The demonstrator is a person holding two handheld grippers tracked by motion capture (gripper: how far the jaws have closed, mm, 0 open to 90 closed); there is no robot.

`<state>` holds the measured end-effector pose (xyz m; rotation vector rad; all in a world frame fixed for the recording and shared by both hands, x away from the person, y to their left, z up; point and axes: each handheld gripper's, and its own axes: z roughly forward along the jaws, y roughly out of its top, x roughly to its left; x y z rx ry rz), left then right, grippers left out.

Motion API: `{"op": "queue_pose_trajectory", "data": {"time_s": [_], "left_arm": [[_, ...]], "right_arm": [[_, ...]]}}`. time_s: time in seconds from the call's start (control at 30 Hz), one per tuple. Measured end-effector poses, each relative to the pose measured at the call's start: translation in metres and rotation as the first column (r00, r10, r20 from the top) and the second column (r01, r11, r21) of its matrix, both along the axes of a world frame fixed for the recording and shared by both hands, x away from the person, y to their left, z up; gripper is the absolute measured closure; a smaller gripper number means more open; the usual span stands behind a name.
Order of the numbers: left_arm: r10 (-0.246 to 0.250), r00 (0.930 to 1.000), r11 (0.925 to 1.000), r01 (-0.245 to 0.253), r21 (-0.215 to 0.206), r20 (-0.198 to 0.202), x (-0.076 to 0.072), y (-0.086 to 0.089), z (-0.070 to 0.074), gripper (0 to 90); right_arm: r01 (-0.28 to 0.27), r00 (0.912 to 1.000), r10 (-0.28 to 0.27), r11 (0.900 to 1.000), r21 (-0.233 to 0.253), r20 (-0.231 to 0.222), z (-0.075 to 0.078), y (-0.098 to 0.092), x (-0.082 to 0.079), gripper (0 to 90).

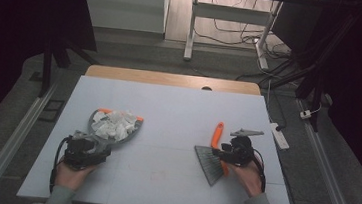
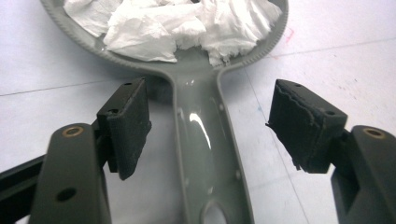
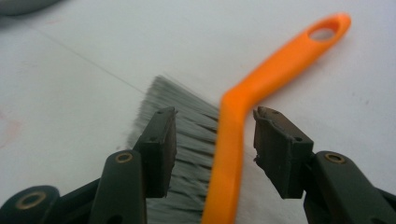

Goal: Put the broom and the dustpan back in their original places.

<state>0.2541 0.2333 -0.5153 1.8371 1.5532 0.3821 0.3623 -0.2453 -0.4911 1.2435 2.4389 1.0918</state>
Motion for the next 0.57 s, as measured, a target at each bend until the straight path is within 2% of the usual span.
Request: {"op": "queue_pose_trajectory", "data": {"time_s": [0.07, 0.17, 0.23, 0.33, 0.57], "left_arm": [[-0.022, 0.9996, 0.9997, 0.022, 0.013, 0.015, -0.005, 0.0, 0.004, 30.1], [-0.084, 0.996, 0.9964, 0.084, 0.017, 0.029, -0.008, -0.003, 0.009, 31.5], [-0.134, 0.9901, 0.991, 0.134, 0.009, 0.041, -0.009, -0.005, 0.011, 32.2], [-0.183, 0.982, 0.983, 0.183, 0.008, 0.045, -0.01, -0.007, 0.013, 33.0], [-0.222, 0.9742, 0.9751, 0.222, 0.008, 0.042, -0.009, -0.008, 0.012, 33.6]], "right_arm": [[-0.036, 0.9993, 0.036, 0.999, 0.019, 0.014, 0.002, -0.002, -0.005, 49.0], [-0.078, 0.9966, 0.077, 0.997, 0.024, 0.028, 0.002, -0.003, -0.011, 49.3], [-0.094, 0.9948, 0.093, 0.996, 0.014, 0.041, 0.002, -0.004, -0.015, 49.4], [-0.108, 0.9923, 0.107, 0.994, 0.009, 0.062, 0.003, -0.007, -0.021, 49.5], [-0.137, 0.9848, 0.136, 0.991, 0.004, 0.108, 0.003, -0.015, -0.031, 50.1]]}}
